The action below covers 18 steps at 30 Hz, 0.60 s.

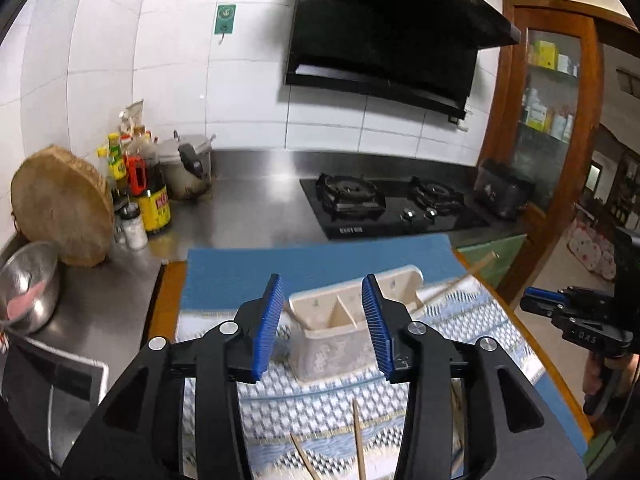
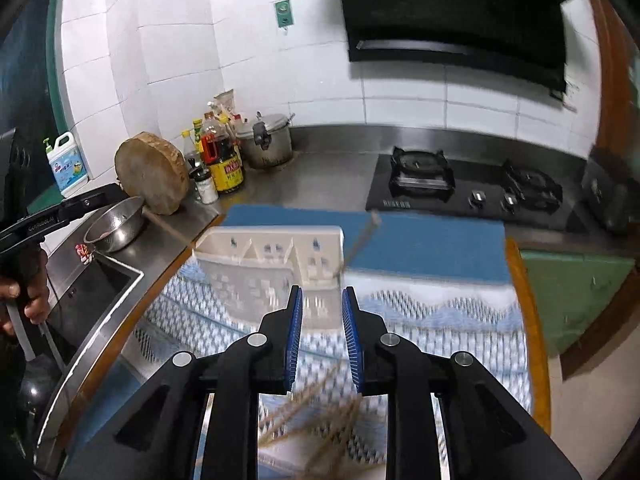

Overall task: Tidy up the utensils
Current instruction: 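Open both grippers to drop the chopsticks into the holder, then grasp another chopstick with the left gripper while the right gripper grasps one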

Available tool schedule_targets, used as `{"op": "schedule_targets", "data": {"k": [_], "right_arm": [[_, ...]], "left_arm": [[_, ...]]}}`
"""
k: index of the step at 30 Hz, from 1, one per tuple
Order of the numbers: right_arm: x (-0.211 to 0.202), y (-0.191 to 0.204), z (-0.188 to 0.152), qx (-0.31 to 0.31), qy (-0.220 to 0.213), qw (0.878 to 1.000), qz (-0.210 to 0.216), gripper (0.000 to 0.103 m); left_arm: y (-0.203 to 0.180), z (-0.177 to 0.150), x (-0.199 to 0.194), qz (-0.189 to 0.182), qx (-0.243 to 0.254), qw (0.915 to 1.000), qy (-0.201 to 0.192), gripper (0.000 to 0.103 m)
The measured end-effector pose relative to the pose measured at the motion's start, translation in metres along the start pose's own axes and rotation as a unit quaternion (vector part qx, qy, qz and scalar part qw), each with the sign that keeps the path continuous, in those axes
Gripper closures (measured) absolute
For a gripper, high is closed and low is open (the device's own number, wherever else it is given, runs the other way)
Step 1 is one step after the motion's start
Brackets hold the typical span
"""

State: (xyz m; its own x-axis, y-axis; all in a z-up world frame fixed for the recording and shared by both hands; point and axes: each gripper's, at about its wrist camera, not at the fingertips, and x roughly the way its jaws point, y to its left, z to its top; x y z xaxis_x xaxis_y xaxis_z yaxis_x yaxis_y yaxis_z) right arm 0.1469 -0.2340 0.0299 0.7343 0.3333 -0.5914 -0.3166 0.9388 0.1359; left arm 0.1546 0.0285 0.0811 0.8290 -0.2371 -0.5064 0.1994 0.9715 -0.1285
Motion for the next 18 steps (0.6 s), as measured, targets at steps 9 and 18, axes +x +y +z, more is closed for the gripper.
{"op": "schedule_targets", "data": {"k": [9,18], "right_arm": [[-0.019,-0.017,-0.090,0.047,0.038,0.997,-0.045,0.082],[-0.037,-0.034,-0.139,0.099,0.055,0.991,-0.069,0.082]], "left_arm": [[-0.022,-0.074,-0.001,-0.049,0.007,0.9972,0.056,0.061],[-0.098,-0.160,0.030,-0.171,0.069,0.9723,0.144,0.061]]}}
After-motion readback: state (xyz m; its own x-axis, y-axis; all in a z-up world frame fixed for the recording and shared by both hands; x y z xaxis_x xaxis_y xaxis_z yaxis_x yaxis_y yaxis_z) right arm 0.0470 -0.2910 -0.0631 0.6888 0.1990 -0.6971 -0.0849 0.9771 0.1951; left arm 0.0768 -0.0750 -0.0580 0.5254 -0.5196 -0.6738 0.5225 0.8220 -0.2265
